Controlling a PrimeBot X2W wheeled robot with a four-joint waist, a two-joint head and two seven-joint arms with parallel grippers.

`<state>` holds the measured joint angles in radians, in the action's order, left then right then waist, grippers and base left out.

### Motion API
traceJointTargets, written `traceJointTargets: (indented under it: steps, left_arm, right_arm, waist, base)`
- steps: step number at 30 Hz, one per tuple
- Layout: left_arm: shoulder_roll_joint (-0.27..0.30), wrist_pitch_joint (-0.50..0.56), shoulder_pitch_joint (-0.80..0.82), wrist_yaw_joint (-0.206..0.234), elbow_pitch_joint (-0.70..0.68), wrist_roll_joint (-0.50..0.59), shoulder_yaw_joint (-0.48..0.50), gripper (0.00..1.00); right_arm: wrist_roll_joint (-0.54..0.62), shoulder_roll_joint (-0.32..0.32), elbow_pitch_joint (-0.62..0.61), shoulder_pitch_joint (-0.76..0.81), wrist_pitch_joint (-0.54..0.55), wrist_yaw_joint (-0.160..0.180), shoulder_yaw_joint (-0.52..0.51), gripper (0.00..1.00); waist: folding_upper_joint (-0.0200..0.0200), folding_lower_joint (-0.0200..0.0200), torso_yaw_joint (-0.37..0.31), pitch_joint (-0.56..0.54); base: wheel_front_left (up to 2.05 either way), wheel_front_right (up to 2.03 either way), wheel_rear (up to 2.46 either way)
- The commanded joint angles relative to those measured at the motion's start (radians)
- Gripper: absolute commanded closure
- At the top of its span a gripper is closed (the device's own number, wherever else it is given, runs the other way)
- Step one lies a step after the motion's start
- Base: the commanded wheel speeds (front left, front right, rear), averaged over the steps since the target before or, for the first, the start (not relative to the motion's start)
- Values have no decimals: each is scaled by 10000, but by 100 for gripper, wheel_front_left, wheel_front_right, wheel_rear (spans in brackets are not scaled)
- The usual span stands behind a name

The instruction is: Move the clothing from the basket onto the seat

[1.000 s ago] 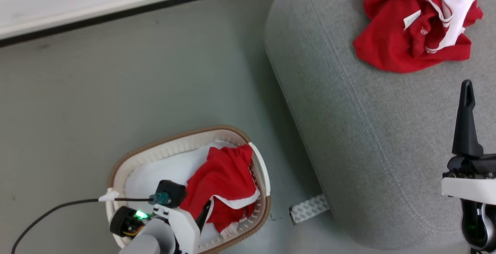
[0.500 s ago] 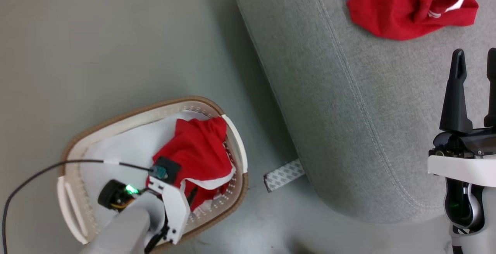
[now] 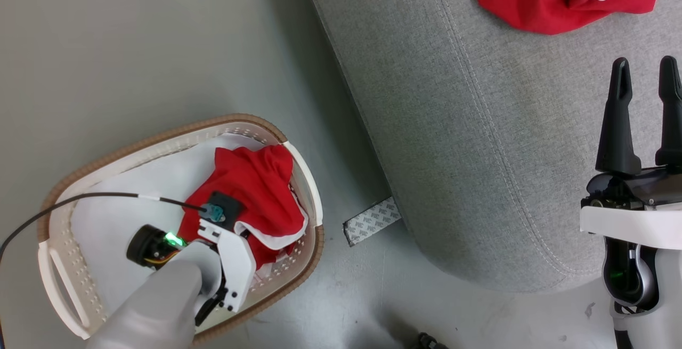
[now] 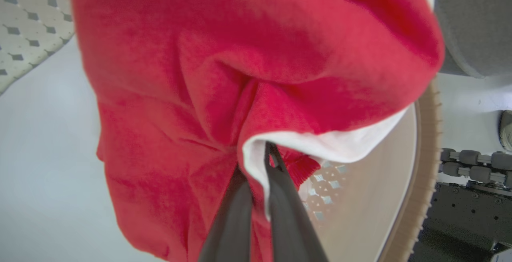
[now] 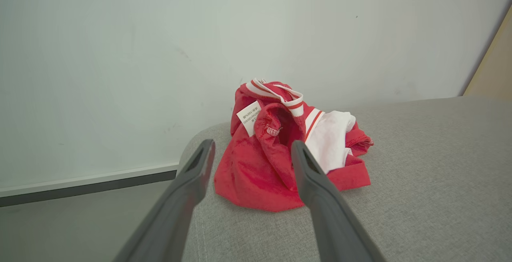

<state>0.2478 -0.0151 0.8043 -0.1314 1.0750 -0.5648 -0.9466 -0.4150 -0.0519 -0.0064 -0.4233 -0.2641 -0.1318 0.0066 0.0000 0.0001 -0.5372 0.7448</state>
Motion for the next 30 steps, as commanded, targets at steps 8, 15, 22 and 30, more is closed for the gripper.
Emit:
traceJointTargets:
  steps: [8,15,22,30]
  left_arm:
    - [-70,-374,122,22,160,-677,-530,100]
    - [-488,-1143,-104,22,188,-1270,-854,100]
    - [-948,-2130,-495,22,-31,-1924,-1079,100]
    - [-1153,-2502,-983,22,-728,-2424,-1045,100]
  right_arm:
    - [155,18,159,-145,-3,22,7,0]
    - [417,-100,189,-33,-3,22,-153,0]
    - [581,-542,462,178,-3,22,126,0]
    - [526,-916,712,699,-3,22,236,0]
  waist:
    - [0,-1,121,-276]
    - [0,-1,659,-1202]
    - [0,-1,1441,-2735]
    - [0,-1,2235,-4236]
  base:
    - [0,0,0]
    - [0,0,0]
    - [0,0,0]
    - [0,0,0]
